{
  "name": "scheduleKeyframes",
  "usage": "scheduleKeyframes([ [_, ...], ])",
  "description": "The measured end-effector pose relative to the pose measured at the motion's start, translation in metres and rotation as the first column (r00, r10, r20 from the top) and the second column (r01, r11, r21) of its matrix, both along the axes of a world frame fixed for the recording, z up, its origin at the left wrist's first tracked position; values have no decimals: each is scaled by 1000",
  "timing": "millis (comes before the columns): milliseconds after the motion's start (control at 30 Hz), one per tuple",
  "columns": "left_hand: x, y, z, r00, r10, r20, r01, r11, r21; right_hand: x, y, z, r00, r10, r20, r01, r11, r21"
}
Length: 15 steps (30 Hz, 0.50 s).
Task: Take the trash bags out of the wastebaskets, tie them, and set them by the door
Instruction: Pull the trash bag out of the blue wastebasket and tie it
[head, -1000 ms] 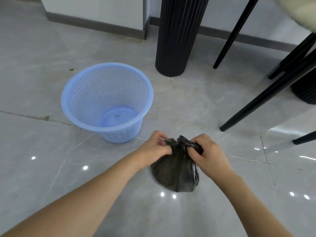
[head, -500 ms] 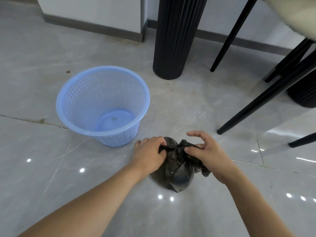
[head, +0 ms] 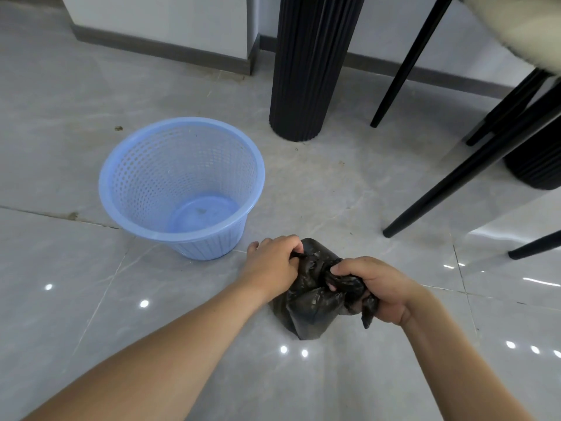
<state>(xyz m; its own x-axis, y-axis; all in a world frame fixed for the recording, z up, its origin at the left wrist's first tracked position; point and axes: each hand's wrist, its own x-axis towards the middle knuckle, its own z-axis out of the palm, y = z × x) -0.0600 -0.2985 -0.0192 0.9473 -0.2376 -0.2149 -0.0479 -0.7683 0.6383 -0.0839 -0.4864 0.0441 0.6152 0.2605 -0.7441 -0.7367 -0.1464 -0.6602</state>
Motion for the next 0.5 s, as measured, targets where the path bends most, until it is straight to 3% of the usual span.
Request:
scheduleKeyframes([
  [167,8,3,2,999,-11,-53,12,1000,15,-1,-2,-5,996,-72,43,74,997,-38],
  [500,10,12,4,995,-35,-90,35,999,1,3,-4,-1,972,98,214,-21,941,-337],
])
